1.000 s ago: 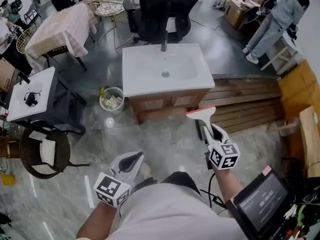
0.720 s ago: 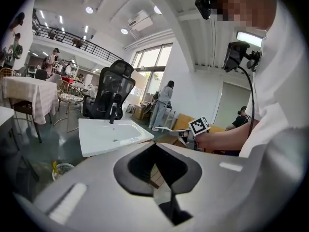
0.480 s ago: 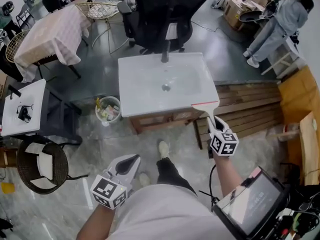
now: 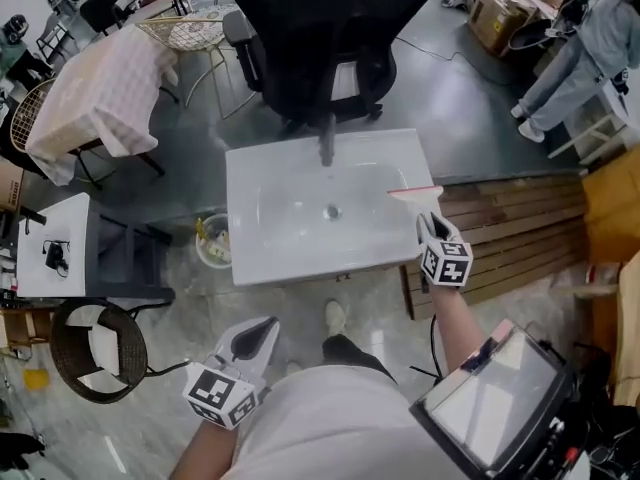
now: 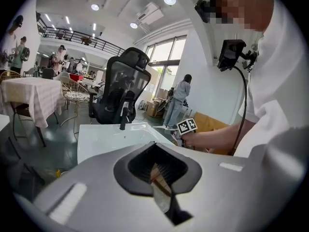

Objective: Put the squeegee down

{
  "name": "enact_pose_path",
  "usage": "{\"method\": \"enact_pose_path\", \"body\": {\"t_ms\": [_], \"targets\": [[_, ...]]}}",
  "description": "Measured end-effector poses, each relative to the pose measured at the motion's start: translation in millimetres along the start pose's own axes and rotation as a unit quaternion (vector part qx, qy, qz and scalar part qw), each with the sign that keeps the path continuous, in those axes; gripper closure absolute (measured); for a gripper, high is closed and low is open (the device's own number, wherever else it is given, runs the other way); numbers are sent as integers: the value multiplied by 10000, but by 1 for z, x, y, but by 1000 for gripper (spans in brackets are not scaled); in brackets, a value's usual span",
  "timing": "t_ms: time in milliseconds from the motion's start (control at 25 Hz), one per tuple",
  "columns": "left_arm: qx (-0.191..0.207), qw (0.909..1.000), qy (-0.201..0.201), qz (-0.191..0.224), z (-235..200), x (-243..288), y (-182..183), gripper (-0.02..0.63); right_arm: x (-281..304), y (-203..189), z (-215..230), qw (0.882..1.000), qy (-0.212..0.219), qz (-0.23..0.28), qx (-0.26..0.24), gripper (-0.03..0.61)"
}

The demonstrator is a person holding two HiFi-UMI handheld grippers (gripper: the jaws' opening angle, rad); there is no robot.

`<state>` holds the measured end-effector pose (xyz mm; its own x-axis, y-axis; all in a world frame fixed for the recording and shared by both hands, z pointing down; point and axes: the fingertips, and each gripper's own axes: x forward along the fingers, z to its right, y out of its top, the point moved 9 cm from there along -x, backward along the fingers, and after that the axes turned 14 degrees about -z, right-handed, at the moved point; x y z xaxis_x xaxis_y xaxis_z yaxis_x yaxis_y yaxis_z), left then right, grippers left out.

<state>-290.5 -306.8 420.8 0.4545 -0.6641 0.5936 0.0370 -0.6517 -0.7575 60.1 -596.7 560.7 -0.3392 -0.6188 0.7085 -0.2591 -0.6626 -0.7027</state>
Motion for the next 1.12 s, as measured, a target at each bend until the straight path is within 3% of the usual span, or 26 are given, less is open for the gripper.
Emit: {"method": "enact_pose_path", "body": {"t_ms": [320, 680, 1120], "targets": [[-134, 9994, 274, -154, -13, 65, 62, 606, 100, 53, 64, 9999, -24, -155, 20, 479], [-337, 9973, 521, -397, -24, 100, 82, 606, 172, 80, 96, 9992, -131, -375, -28, 479], [-381, 9962, 680, -384, -32, 107, 90, 606, 199, 74, 99, 9968, -322, -676, -277, 477]]}}
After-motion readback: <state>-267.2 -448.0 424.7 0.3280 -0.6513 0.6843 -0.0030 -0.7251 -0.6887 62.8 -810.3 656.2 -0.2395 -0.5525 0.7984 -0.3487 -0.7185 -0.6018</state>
